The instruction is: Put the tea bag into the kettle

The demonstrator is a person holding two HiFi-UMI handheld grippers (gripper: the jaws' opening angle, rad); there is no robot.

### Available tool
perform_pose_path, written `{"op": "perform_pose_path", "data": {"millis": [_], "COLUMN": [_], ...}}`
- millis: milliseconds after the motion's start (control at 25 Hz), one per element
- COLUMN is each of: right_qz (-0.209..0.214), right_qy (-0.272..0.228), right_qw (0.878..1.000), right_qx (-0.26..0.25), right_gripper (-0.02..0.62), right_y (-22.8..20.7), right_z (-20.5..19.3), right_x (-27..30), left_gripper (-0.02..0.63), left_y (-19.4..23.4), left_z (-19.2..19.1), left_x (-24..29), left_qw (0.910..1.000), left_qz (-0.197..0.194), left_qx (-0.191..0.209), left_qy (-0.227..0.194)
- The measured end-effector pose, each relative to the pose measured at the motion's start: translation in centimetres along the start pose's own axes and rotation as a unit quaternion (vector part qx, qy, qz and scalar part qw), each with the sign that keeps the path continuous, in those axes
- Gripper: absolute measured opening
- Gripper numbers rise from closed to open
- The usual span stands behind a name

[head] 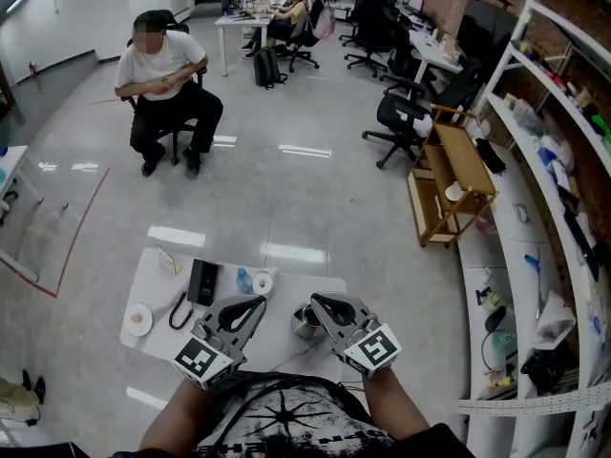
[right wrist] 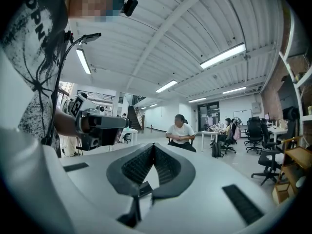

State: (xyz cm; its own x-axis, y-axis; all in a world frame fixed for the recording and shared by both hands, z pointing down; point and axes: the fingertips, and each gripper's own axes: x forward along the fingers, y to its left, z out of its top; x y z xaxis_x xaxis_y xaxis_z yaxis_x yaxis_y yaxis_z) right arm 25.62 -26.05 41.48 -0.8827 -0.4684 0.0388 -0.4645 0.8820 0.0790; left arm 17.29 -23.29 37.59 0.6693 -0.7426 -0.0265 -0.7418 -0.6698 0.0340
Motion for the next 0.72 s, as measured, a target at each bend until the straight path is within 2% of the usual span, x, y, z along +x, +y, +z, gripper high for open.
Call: {"op": "perform_pose_path", "data": {"millis": [240,400,600,720], "right_qz": [0.009,0.011,0.006,0.002], "right_qy": [0.001,0.000,-0.014,-0.013], "right_qw": [1.000,1.000,1.000,1.000], "right_qx": [-0.028,-0.028,0.010,0.015], "right_gripper": [0.009,0.009,0.009,0.009], "right_y": [0.7,1.0,0.4,0.0], "right_z": [0.5,0.7,0.8,0.7], "right_x": [0.0,-0.2,-0.7,-0.7], "left_gripper": [0.006,0.006,0.006,0.006], "left_y": [-0.4,-0.8,-1.0,-0.9], "left_z": [-0.1,-0.3,-1.0,-0.8], "left_x": [0.0,0.0,0.3,0.4], "left_qw": [1.0000,1.0000,0.9999,0.9999], "left_qz": [-0.005,-0.006,-0.010,-0.009], "left_qx": [0.000,-0.002,-0.009,-0.001], "left_qy": [0.001,0.004,0.010,0.012]}}
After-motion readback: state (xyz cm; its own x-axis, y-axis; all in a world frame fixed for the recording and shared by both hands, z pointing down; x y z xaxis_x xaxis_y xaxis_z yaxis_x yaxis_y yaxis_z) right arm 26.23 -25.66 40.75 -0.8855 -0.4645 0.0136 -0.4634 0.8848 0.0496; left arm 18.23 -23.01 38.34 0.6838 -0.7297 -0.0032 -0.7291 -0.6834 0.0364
